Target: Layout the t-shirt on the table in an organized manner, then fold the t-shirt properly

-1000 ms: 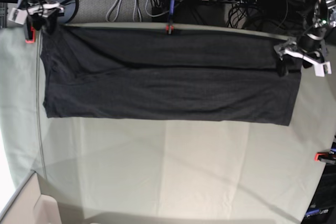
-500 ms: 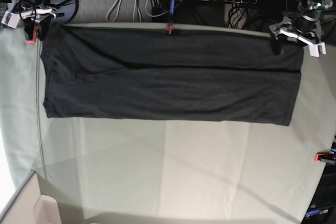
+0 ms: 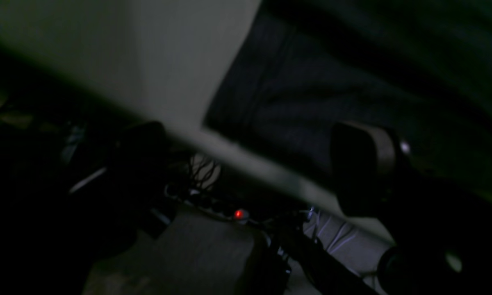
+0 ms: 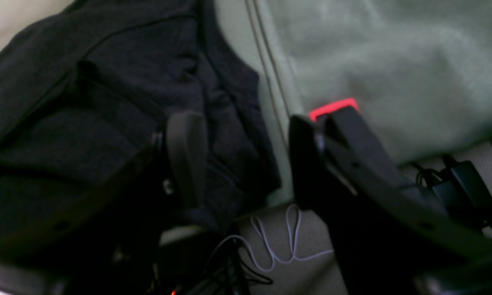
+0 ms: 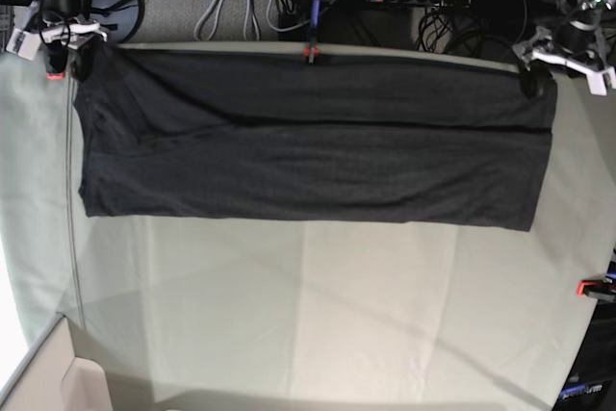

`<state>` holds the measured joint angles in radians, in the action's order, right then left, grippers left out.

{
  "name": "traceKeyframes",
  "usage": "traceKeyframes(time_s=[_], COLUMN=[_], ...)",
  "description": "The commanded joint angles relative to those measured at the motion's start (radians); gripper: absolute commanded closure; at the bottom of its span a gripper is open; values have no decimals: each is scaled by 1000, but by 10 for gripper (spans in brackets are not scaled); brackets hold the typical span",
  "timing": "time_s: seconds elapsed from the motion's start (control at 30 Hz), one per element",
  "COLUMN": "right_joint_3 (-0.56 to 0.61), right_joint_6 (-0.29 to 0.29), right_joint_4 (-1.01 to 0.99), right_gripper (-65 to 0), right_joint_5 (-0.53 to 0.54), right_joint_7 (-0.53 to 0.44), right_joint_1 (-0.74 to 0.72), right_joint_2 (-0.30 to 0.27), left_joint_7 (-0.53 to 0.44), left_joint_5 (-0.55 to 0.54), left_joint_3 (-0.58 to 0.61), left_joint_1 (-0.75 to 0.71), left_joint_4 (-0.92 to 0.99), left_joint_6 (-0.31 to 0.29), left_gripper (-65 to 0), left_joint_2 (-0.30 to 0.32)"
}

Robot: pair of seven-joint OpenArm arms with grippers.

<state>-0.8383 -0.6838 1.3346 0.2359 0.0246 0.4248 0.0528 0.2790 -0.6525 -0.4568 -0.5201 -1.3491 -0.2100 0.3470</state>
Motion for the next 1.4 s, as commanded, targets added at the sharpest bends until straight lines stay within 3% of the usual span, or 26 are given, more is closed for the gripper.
traceKeyframes(time_s=[0.0, 0.23, 0.43, 1.37], right_joint_3=[-5, -6, -9, -5], right_joint_6=[-14, -14, -14, -14], right_joint_4=[13, 13, 12, -79], right_gripper=[-322, -322, -322, -322], right_joint_5=[13, 13, 13, 12], right_joint_7=[-27, -27, -27, -28], right_joint_1=[6, 9, 9, -22], right_joint_2=[-5, -5, -9, -31], left_joint_7=[-21, -19, -19, -19], left_joint_5=[-5, 1, 76, 79], left_joint_3=[-9, -4, -4, -3], left_joint_1=[-7, 70, 104, 170], left_joint_4=[-13, 47, 72, 145], left_joint_6=[-6, -6, -7, -7], left_gripper=[-615, -615, -615, -615], left_joint_2=[16, 13, 10, -12])
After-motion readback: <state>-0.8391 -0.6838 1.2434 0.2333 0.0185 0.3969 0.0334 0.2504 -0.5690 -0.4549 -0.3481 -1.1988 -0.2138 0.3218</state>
